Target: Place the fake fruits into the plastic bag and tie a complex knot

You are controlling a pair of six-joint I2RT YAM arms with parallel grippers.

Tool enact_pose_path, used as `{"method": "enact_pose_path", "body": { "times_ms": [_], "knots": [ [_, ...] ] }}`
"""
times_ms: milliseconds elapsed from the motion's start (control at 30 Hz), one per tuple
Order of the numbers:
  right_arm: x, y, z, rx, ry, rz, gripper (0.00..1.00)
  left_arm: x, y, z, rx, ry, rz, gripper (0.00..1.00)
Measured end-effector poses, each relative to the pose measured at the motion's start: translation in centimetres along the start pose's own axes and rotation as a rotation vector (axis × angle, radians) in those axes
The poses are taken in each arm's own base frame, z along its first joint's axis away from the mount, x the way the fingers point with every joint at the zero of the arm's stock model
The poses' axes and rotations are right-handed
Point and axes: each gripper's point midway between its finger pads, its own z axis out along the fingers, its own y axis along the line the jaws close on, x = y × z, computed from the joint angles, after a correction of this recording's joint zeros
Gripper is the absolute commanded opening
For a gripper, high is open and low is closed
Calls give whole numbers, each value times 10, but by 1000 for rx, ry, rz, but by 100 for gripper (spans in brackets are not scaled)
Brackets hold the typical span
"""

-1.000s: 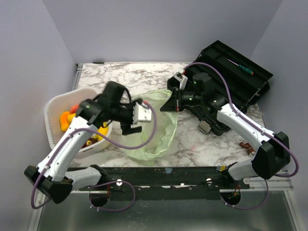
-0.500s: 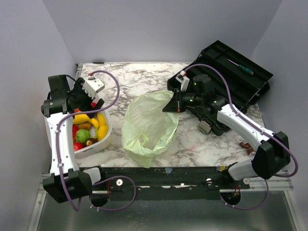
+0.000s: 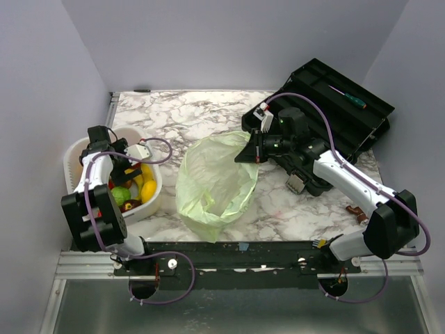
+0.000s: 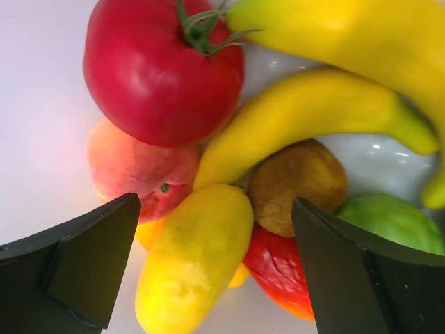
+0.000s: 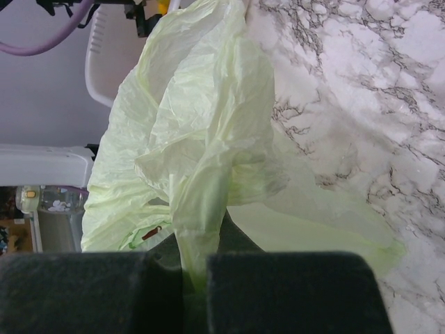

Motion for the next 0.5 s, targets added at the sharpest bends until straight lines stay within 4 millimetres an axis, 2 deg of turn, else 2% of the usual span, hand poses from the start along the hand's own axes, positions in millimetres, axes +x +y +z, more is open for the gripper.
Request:
{"method": "enact_pose_path", "body": {
  "times_ms": [133,267,367,500],
  "knots": [
    [0,0,0,0,1,0,1,9,17,13,-40,36,52,81],
    [1,0,0,-2,3,1,1,16,31,20,-78,60,90,51],
    [0,0,-1,-2,2,2,1,19,44,20,-116,77,111,40],
    [0,-1,-1,-3,2,3,1,16,38,16,-90,47,88,29]
  ]
}}
